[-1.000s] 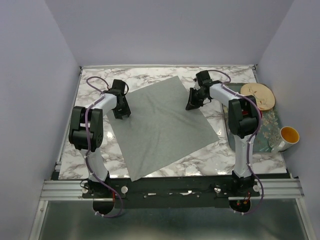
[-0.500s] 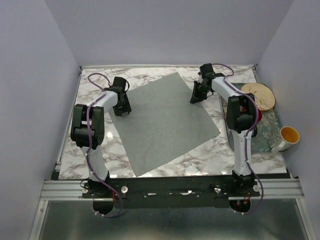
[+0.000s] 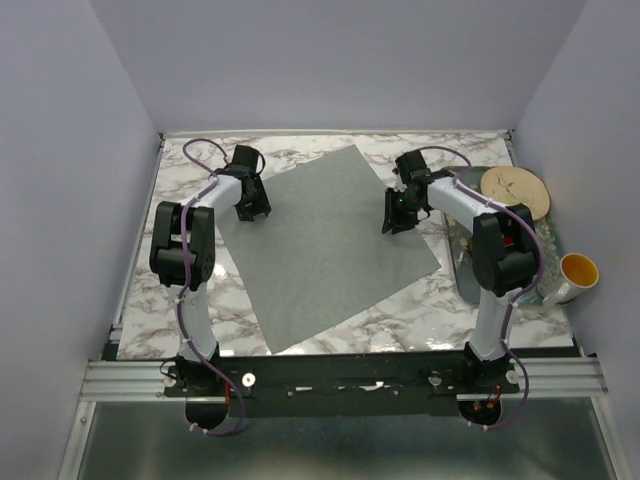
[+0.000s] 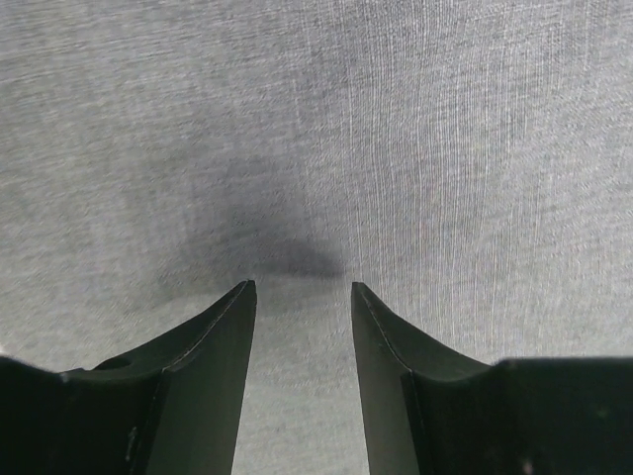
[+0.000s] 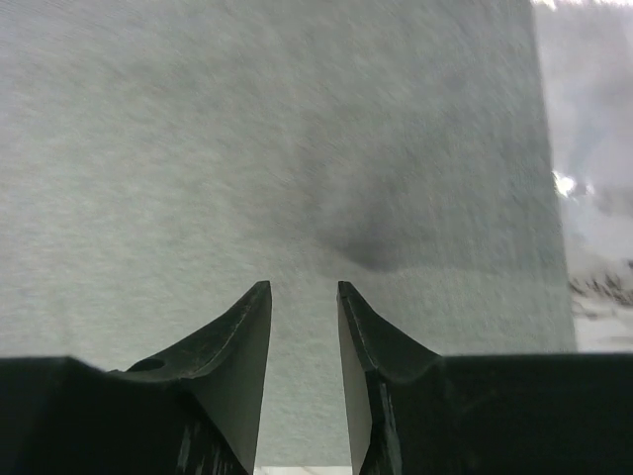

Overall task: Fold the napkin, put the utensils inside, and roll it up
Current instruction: Flatten the napkin out, then fold the napkin

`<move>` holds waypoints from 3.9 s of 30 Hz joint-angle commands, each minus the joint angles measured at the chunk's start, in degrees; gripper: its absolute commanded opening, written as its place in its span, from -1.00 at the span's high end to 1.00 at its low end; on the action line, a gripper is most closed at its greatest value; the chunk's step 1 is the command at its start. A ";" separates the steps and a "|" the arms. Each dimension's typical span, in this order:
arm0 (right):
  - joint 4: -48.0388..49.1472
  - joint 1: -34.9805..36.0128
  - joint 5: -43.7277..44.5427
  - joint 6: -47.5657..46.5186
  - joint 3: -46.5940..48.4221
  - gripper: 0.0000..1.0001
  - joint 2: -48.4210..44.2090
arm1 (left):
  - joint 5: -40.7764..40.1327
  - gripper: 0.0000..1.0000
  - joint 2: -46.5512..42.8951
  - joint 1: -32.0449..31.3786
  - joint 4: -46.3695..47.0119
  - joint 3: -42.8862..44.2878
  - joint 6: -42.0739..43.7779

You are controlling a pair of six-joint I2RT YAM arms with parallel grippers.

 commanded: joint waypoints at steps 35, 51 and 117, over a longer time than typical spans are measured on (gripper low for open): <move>-2.83 3.52 20.29 -5.14 -16.39 -0.05 -19.94 | -7.19 -0.04 -2.68 9.68 -1.34 5.90 -0.72; 4.62 54.81 7.04 -11.65 -7.42 0.18 -15.13 | -19.50 -0.29 -50.59 7.38 -5.03 -17.21 -6.09; 9.02 56.51 2.04 -9.72 -3.44 0.99 -8.32 | -10.36 -0.27 -47.44 11.34 -0.99 -20.47 -2.22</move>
